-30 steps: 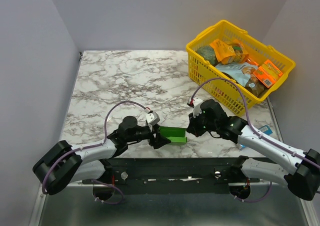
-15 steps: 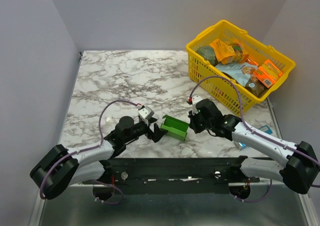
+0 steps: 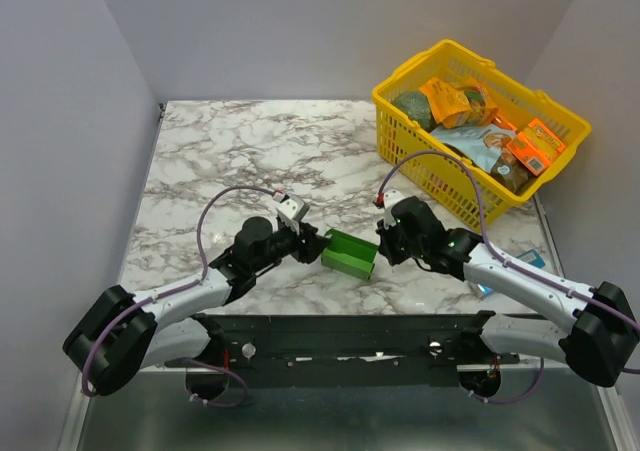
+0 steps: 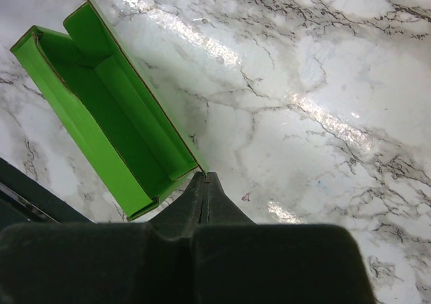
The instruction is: Fold the paper box
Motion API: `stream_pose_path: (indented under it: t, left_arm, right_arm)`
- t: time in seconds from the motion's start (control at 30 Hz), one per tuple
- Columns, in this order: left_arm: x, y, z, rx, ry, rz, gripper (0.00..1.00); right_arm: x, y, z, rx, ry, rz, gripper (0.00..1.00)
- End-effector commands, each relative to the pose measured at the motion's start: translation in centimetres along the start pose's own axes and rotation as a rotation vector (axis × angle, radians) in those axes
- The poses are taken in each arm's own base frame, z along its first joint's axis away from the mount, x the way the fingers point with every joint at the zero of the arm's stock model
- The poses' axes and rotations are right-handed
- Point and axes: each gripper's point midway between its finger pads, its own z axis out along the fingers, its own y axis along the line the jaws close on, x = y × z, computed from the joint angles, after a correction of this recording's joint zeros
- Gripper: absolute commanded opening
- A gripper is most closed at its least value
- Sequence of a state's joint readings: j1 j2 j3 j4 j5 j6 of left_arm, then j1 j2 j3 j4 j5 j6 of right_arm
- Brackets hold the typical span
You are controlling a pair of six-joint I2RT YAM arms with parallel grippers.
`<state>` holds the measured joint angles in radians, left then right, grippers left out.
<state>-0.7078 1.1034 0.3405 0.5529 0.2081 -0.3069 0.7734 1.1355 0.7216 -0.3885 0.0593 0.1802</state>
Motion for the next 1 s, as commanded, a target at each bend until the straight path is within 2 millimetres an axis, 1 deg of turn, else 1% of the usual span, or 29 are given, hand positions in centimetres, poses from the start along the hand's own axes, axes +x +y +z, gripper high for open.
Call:
stream_pose_path:
  t: [0.0,0.03,0.1,0.13,0.17,0.23,0.27,0.3,0.33,0.37,0.43,0.57,0.6,0.63,0.67,0.7,0.73,0.77,0.8,0.87,0.9,0.97]
  left_arm:
    - [-1.0,-0.3,1.1,0.032,-0.016,0.02,0.76]
    - [-0.9,-0.9,1.0,0.07,-0.019,0.025,0.83]
    - [-0.7,-0.9,0.7,0.087,-0.047,0.029,0.98]
    - [-0.4,-0.9,0.6,0.094,-0.05,0.032,0.99]
    - [-0.2,-1.2,0.3,0.124,-0.047,0.043,0.99]
    - [0.8,-1.3,-0.1,0.149,-0.026,0.039,0.99]
    - [1.3,-1.6,-0.3,0.18,-0.014,0.031,0.99]
    - [1.6,-1.4,-0.6,0.19,-0.019,0.027,0.99]
    - [1.7,-1.5,-0.8,0.2,-0.023,0.028,0.99]
    - [2.0,-1.3,-1.0,0.202,-0.021,0.023,0.99]
    - [2.5,-0.6,-1.4,0.199,-0.009,0.014,0.99]
    - [3.5,-0.4,-1.9,0.233,0.024,-0.023,0.99]
    - [3.5,-1.0,-2.1,0.274,0.021,-0.024,0.99]
    - [3.4,-1.1,-2.1,0.289,0.022,-0.045,0.99]
    - [4.0,-1.1,-2.0,0.303,0.042,-0.066,0.99]
    - [3.8,-1.6,-2.0,0.335,0.04,-0.068,0.99]
    - [4.0,-2.3,-2.2,0.384,0.057,-0.092,0.99]
    - [4.8,-2.5,-2.2,0.406,0.087,-0.121,0.99]
    - [4.2,-2.9,-2.1,0.441,0.067,-0.116,0.99]
    - [5.0,-3.3,-2.4,0.477,0.095,-0.174,0.99]
    - [4.5,-3.6,-2.5,0.493,0.069,-0.166,0.99]
    - [4.4,-3.6,-2.7,0.495,0.059,-0.181,0.99]
  right_arm:
    - [-1.3,0.3,0.0,-0.005,-0.039,-0.024,0.0]
    - [-1.4,0.4,0.0,-0.008,-0.038,-0.022,0.0]
    - [-1.4,0.6,0.0,-0.018,-0.033,-0.02,0.0]
    - [-1.3,0.8,0.1,-0.032,-0.026,-0.018,0.01]
    - [-1.3,0.9,0.1,-0.038,-0.023,-0.017,0.0]
    - [-1.2,1.4,0.3,-0.059,-0.013,-0.012,0.0]
    - [-1.1,1.5,0.3,-0.064,-0.011,-0.011,0.0]
    - [-1.1,1.4,0.3,-0.064,-0.009,-0.014,0.01]
    - [-1.0,2.0,0.3,-0.097,-0.005,-0.021,0.0]
    - [-0.9,2.1,0.3,-0.102,-0.001,-0.025,0.01]
    - [-0.9,2.5,0.1,-0.131,-0.003,-0.033,0.01]
    - [-0.9,3.0,0.2,-0.165,0.007,-0.057,0.01]
    - [-0.9,3.1,0.3,-0.169,0.011,-0.058,0.01]
    - [-0.8,3.2,0.4,-0.171,0.015,-0.06,0.0]
    - [-0.7,3.2,0.6,-0.172,0.023,-0.061,0.01]
    - [-0.7,3.2,0.6,-0.171,0.026,-0.061,0.0]
    - [-0.7,3.1,0.7,-0.17,0.027,-0.062,0.0]
    - [-0.7,3.2,0.7,-0.171,0.029,-0.063,0.0]
    - [-0.6,3.1,0.8,-0.167,0.035,-0.061,0.0]
    - [-0.5,3.0,0.7,-0.165,0.036,-0.061,0.0]
    - [-0.5,2.9,0.8,-0.163,0.038,-0.062,0.01]
    - [-0.5,2.8,0.8,-0.16,0.037,-0.057,0.01]
